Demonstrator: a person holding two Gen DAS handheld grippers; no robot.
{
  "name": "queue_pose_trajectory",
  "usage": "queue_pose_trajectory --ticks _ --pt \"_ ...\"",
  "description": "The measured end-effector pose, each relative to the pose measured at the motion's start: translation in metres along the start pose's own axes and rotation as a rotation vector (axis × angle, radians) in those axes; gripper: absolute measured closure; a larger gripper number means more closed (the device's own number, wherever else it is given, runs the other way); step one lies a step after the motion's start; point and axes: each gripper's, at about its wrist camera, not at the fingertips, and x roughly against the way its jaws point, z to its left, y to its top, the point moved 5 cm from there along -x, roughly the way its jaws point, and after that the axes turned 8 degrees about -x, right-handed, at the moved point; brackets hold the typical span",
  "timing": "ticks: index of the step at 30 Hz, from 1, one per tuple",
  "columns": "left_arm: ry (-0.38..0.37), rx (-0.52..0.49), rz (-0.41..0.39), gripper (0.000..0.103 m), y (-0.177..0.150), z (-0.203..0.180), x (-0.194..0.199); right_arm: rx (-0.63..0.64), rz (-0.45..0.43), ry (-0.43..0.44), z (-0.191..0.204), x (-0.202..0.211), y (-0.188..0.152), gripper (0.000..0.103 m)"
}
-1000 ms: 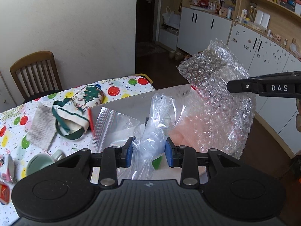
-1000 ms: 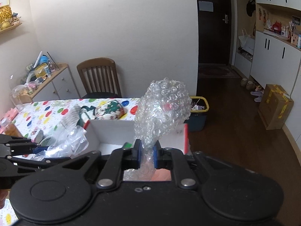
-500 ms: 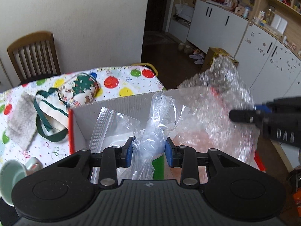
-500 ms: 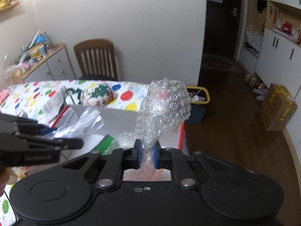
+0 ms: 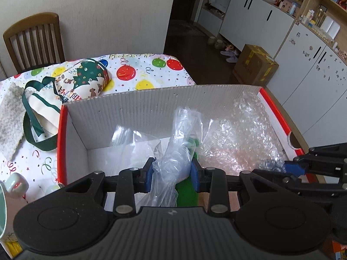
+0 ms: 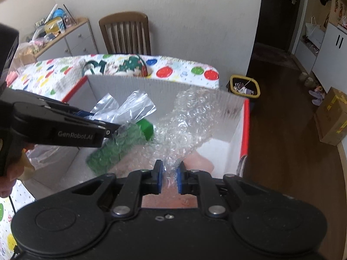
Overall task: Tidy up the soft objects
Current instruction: 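Open both tools to release the bag and bubble wrap into the box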
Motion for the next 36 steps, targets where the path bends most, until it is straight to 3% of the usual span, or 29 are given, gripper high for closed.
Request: queue_pose_trajectory --ticks 9,14,18,22,31,36 --pt "-0.012 0.012 0.004 0.068 -0.001 0.001 0.0 0.019 0.033 -0.018 0.003 -0.012 -0.011 0.081" --pt "-0.016 0.028 -0.01 0.048 -0.001 0.003 0.006 0.012 0.019 -0.028 -0.001 -0.007 -0.008 0.063" --pt "-0.021 0.024 -0.026 0.045 0.0 0.001 0.013 0.004 -0.002 -0.035 -0.005 0.0 -0.005 0.05" --pt "-0.014 0.023 -0.05 0.031 0.0 -0.001 0.023 -0.01 -0.022 -0.04 -0.009 0.008 -0.003 0.037" --pt "-0.006 0.015 -0.104 0.031 0.002 -0.004 0.052 -0.012 -0.073 -0.051 -0.014 0.03 0.004 0.021" --pt "0.008 -0.014 -0.132 0.031 -0.001 -0.007 0.074 -0.025 -0.097 -0.048 -0.016 0.044 0.005 0.019"
